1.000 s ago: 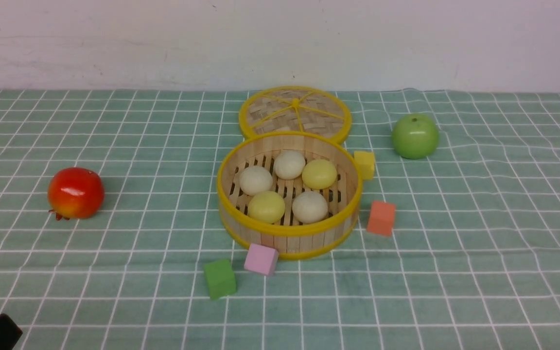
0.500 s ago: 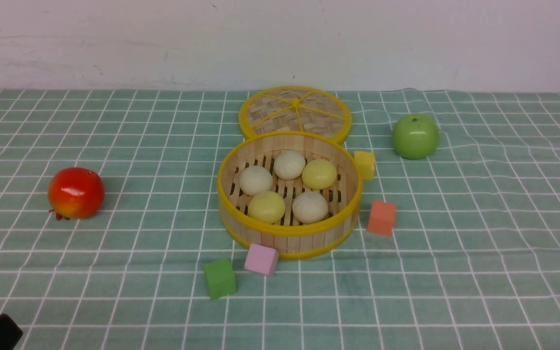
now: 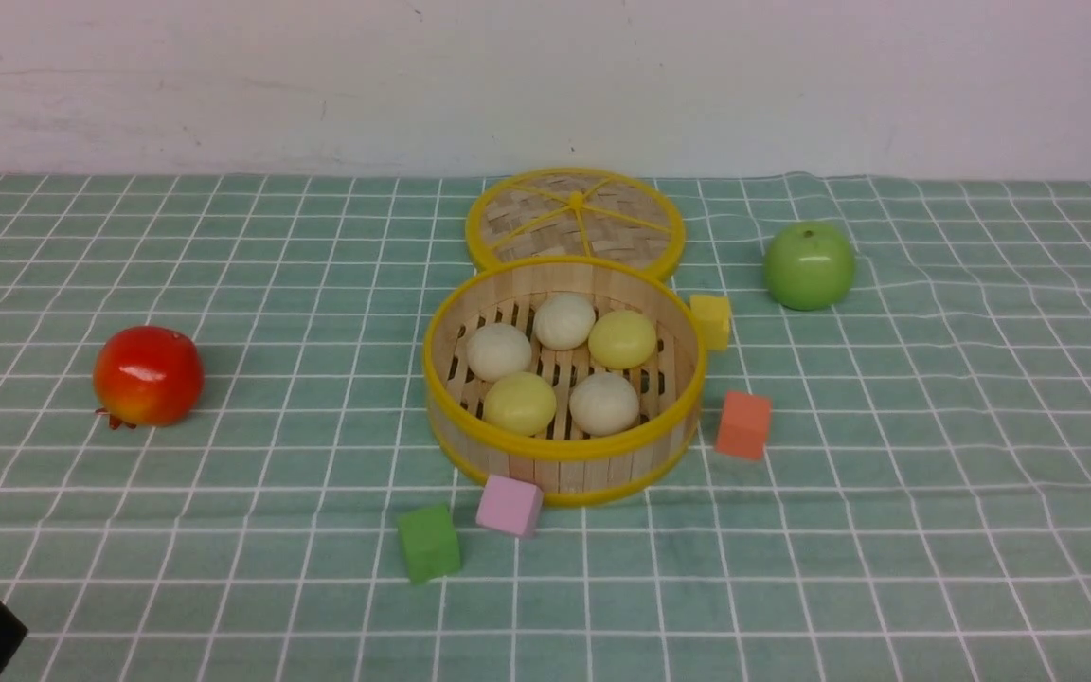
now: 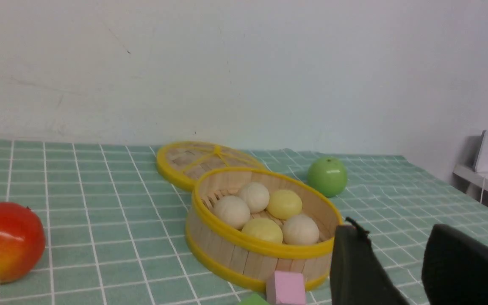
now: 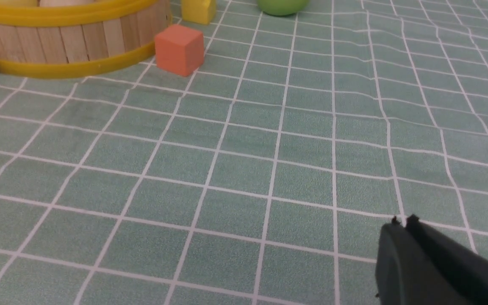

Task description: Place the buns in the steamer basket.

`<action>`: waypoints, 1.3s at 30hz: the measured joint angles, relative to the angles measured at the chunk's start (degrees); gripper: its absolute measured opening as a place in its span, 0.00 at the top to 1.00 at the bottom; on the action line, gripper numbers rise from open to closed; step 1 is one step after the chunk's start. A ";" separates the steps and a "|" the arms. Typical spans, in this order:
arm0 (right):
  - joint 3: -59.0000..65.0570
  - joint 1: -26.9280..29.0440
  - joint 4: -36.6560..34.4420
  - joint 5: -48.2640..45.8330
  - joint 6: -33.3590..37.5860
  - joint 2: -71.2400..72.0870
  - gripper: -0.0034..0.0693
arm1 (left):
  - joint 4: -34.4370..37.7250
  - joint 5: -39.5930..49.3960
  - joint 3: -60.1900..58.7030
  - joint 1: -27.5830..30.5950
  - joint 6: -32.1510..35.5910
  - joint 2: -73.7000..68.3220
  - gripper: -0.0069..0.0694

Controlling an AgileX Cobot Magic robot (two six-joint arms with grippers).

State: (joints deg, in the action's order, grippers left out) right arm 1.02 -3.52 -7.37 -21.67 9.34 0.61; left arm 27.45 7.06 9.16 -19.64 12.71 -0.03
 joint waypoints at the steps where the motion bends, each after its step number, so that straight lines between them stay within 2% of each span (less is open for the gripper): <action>1: 0.00 0.00 0.00 0.00 0.00 0.00 0.95 | -0.05 -2.59 -0.42 0.15 0.05 0.00 0.60; 3: 0.00 0.00 0.00 0.00 0.00 0.00 0.95 | -0.62 -6.21 -1.46 1.52 0.04 0.00 0.60; 7: 0.00 0.00 0.00 0.00 0.00 0.00 0.94 | -4.95 -12.06 -5.15 9.88 -2.16 0.09 0.60; 8: 0.00 0.00 0.00 0.00 0.00 0.00 0.94 | -5.18 -12.06 -5.36 9.88 -2.16 0.15 0.60; 10: 0.00 0.00 0.00 0.00 0.00 0.00 0.94 | -8.00 -12.41 -8.67 15.87 -7.49 0.60 0.60; 13: 0.00 0.00 0.00 0.00 0.00 0.00 0.93 | -11.26 -9.04 -10.47 18.74 -14.16 0.60 0.61; 17: 0.00 0.00 0.00 0.00 0.00 0.00 0.92 | -19.77 2.48 -10.73 19.14 -21.71 0.60 0.62; 22: 0.00 0.00 0.00 0.00 0.00 0.00 0.92 | -24.52 14.19 -10.90 19.14 -27.81 0.60 0.62; 25: 0.00 0.00 0.00 0.00 0.00 0.00 0.91 | -24.72 14.54 -10.90 19.14 -28.06 0.60 0.67; 31: 0.00 0.00 0.00 0.00 0.00 0.00 0.90 | -23.85 14.54 -10.90 19.14 -25.43 0.60 0.93; 39: 0.00 0.00 0.00 0.00 0.00 0.00 0.89 | -23.68 14.54 -10.90 19.14 -25.07 0.60 0.93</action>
State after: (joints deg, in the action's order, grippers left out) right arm 1.02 -3.52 -7.37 -21.67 9.34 0.61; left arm 3.77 21.60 -1.74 -0.49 -12.36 0.57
